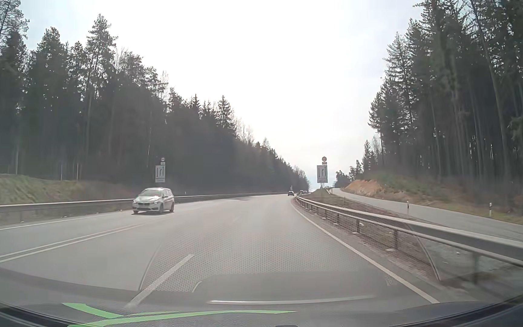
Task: Follow the waypoints while adhering to traffic rules and regulations
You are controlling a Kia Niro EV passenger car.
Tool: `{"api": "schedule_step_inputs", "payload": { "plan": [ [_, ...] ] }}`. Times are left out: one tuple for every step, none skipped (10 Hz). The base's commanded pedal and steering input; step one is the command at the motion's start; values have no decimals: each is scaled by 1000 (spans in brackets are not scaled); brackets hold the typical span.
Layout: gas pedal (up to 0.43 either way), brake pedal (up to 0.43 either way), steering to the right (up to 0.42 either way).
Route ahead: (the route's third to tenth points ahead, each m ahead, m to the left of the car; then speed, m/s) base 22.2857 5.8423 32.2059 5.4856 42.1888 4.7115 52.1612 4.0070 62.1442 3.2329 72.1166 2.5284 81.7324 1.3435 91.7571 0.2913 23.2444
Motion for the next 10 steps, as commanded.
{"api": "schedule_step_inputs", "payload": {
  "plan": [
    [268,0,9],
    [268,0,9],
    [280,0,9],
    [280,0,9],
    [280,0,9],
    [287,0,9],
    [287,0,10],
    [287,0,10],
    [287,0,10],
    [299,0,10]
  ]
}}
